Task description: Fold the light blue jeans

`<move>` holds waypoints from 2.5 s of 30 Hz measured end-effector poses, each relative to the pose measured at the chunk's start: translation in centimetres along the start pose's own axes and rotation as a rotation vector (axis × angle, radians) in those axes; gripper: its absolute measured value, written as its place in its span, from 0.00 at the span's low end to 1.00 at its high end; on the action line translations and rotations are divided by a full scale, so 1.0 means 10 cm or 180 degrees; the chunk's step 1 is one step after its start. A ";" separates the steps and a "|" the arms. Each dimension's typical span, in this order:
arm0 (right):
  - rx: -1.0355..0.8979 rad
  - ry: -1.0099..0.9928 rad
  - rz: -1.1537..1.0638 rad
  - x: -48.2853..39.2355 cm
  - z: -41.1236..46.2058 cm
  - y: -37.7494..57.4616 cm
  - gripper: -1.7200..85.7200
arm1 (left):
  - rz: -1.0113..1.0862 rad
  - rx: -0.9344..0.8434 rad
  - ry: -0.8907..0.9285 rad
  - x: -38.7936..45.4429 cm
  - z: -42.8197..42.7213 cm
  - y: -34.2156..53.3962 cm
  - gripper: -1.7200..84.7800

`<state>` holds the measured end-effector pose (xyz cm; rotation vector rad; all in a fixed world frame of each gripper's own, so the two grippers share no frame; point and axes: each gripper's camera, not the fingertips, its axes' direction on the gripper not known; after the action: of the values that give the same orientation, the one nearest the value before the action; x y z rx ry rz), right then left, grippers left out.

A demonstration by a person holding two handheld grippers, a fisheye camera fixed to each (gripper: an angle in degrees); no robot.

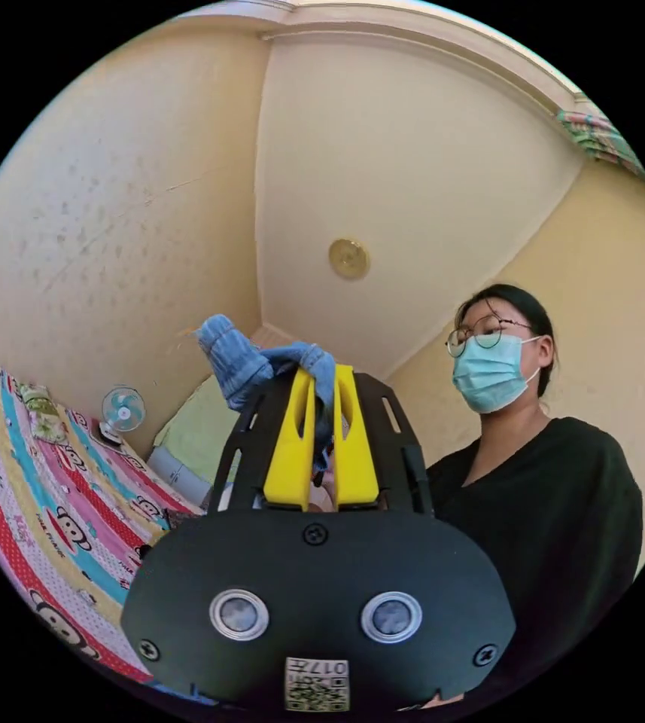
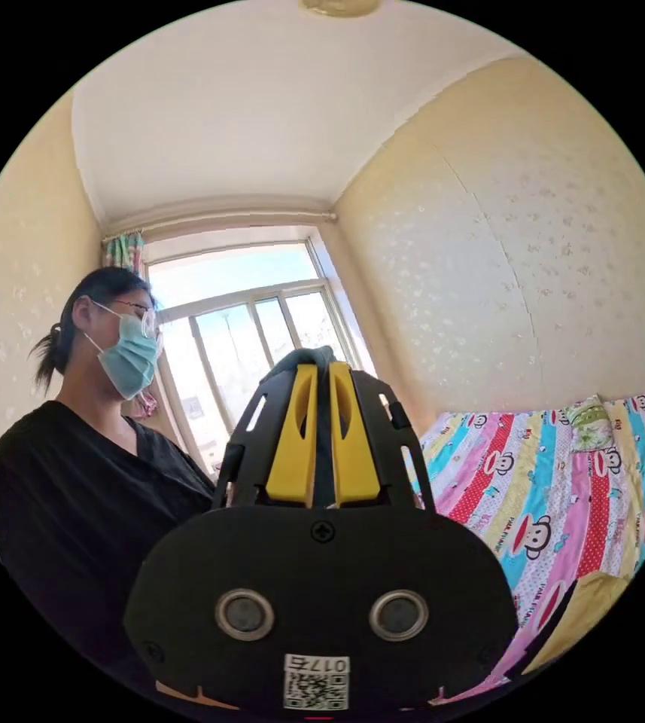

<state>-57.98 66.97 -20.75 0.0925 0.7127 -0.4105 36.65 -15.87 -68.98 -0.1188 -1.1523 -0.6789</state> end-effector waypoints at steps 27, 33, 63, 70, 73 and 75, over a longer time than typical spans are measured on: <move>-0.1471 0.2860 0.0085 2.57 1.64 -0.30 0.10 | 0.2383 -0.0039 -0.4194 0.98 2.13 -0.12 0.11; -0.0966 0.2228 -0.0167 2.11 1.61 -0.51 0.10 | 0.3091 0.0113 -0.3292 2.26 2.40 -0.28 0.13; -0.2055 0.1656 0.0115 3.75 2.08 0.22 0.05 | -0.1669 -0.4079 -0.3030 -0.08 1.30 3.57 0.16; -0.2135 0.1555 0.0137 4.42 1.77 -0.19 0.05 | -0.2897 -0.4079 -0.3322 -0.28 1.30 4.31 0.07; -0.2200 0.1476 0.0173 4.77 1.48 -0.35 0.06 | -0.3303 -0.3951 -0.3216 -0.23 1.46 4.22 0.03; -0.2369 0.1428 0.0160 5.09 1.33 -0.37 0.06 | -0.3692 -0.3510 -0.2799 -0.09 1.44 4.11 0.02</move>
<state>-16.60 43.65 -43.71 -0.5141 1.2633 -0.0518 47.59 23.30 -53.39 -0.7709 -1.4923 -2.4368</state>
